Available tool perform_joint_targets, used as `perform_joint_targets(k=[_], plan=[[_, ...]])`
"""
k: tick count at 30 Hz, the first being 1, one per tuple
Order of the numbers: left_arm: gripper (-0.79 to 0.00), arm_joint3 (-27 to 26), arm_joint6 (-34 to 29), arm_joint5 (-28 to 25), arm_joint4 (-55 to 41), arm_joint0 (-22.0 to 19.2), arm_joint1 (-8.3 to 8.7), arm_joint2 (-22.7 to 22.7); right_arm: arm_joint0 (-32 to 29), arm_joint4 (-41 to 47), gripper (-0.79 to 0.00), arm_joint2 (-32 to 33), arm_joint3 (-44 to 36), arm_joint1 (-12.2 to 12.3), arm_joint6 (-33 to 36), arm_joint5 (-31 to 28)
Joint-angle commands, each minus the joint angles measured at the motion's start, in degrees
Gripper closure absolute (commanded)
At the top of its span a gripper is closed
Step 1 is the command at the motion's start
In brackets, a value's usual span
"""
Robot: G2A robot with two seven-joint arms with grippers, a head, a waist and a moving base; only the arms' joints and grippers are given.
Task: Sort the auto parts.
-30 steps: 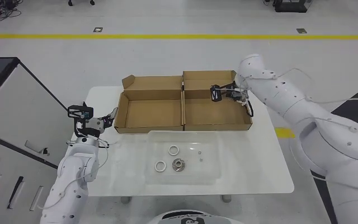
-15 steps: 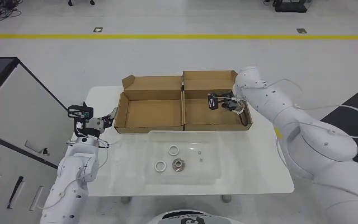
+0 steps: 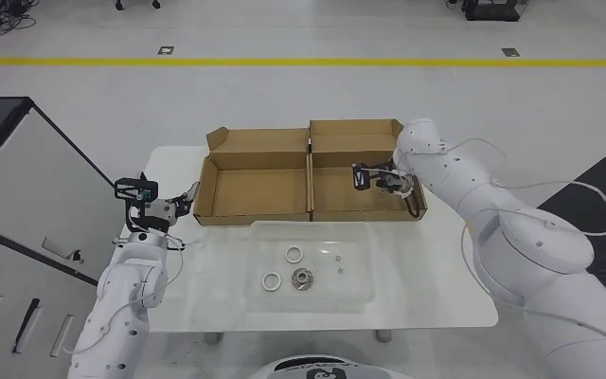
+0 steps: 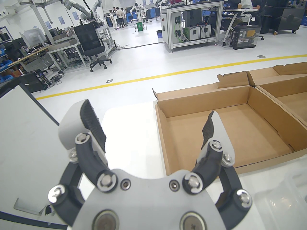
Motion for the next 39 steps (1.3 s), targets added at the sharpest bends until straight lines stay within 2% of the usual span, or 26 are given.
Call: perform_joint_targets(k=[1,3,4,5,6,16,24,27,32,39], plan=[[-0.785,0.00,0.00,0.00,0.00,0.00,0.00,0.00,0.03,-0.43,-0.305,-0.02,0.22,-0.13,-0.44,0.00],[-0.785,0.00,0.00,0.00,0.00,0.00,0.00,0.00,0.00,-0.38,-0.385,0.03,0.57,-0.23,-1.16,0.00],[-0.785,0.00,0.00,0.00,0.00,0.00,0.00,0.00,0.05,-0.39,-0.480,0.02,0.74,-0.28,-1.46,0.00],[-0.785,0.00,0.00,0.00,0.00,0.00,0.00,0.00,0.13,-0.67,-0.723,-0.02,0.76,-0.32,-1.58,0.00],[-0.785,0.00,0.00,0.00,0.00,0.00,0.00,0.00,0.24,-0.79,-0.785,0.01,0.84,-0.34,-1.87,0.00],[-0.785,0.00,0.00,0.00,0.00,0.00,0.00,0.00,4.11,-2.67,-0.785,-0.02,-1.05,0.53,-4.70,0.00],[-0.785,0.00,0.00,0.00,0.00,0.00,0.00,0.00,7.77,-1.90,-0.785,-0.02,-8.57,3.98,-10.45,0.00],[-0.785,0.00,0.00,0.00,0.00,0.00,0.00,0.00,8.44,0.36,-0.785,-0.02,-14.67,6.60,-10.68,0.00],[-0.785,0.00,0.00,0.00,0.00,0.00,0.00,0.00,8.73,6.09,-0.785,-0.02,-27.28,11.39,-5.38,0.00],[-0.785,0.00,0.00,0.00,0.00,0.00,0.00,0.00,10.59,24.96,-0.785,-0.02,-50.63,21.25,10.31,0.00]])
